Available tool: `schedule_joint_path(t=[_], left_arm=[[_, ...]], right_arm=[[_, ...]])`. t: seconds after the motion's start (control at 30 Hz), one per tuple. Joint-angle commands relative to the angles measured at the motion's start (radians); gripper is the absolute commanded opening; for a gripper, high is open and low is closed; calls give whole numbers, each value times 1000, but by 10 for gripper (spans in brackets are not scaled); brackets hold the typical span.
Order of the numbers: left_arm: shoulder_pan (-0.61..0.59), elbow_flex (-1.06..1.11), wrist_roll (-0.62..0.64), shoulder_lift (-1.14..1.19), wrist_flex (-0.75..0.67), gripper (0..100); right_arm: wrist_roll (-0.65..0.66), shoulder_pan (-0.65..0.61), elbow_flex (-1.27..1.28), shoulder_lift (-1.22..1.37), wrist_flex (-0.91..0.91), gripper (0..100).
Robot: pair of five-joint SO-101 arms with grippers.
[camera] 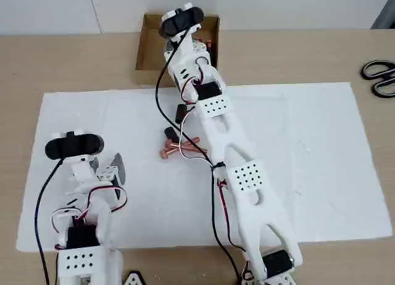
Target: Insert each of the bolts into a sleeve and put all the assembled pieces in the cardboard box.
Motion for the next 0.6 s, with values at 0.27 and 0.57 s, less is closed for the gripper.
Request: schedule_joint_path(t=[0.27,0.57], left_arm=[[3,-5,3,-14,-23,170],[3,-5,3,-14,-23,170]], right_arm=[[11,1,-98,-10,-27,112],[11,2,-124,-16,-24,113]])
